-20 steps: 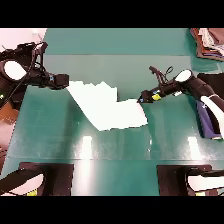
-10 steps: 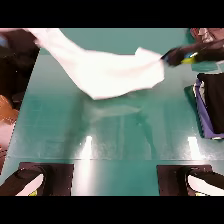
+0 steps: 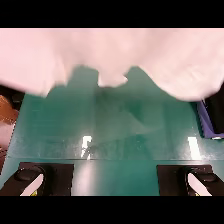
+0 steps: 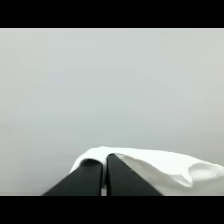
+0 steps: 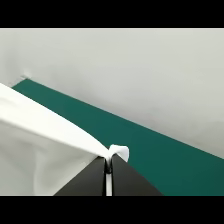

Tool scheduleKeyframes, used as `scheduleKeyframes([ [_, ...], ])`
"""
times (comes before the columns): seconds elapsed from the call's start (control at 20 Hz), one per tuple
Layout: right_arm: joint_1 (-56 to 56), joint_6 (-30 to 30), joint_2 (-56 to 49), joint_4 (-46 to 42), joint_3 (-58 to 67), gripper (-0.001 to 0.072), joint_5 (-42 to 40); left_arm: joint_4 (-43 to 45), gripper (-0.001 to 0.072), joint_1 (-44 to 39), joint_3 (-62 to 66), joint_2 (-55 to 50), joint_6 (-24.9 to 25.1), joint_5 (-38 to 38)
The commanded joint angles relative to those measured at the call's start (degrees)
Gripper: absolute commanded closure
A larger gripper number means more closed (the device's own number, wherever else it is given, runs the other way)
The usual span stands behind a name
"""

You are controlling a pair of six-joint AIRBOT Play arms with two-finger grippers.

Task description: Fold the shirts.

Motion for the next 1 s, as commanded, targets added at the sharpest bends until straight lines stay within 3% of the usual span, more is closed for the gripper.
scheduleKeyframes([
  [0.0,-2.1,3.8,2.8,-0.5,0.7,0.0698,1.2,-0.3,0.0688,0.1,2.4,-0.1,1.0,4.4],
  [0.15,-0.8,8.9,-1.3,-0.6,0.7,0.0698,5.9,1.2,0.0688,0.1,1.6,-4.4,3.2,1.6],
  [0.3,3.3,15.0,-10.4,-1.7,0.6,0.0698,13.3,5.5,0.0687,0.1,1.6,-14.6,3.3,-8.4],
  [0.45,9.6,18.4,-21.5,-9.9,0.3,0.0698,17.2,10.1,0.0686,0.1,0.4,-27.4,3.3,-17.6],
  [0.55,12.9,18.6,-27.9,-10.5,-3.9,0.0698,14.9,10.0,0.0686,0.1,-2.8,-35.4,3.3,-19.8],
  [0.75,16.9,18.4,-38.4,-10.5,-14.5,0.0697,3.4,10.2,0.0685,0.1,-7.5,-49.1,3.3,-17.2],
  [0.95,17.4,18.4,-46.5,-10.4,-14.4,0.0696,-5.7,10.4,0.0685,0.1,-7.5,-55.7,3.3,-7.1],
])
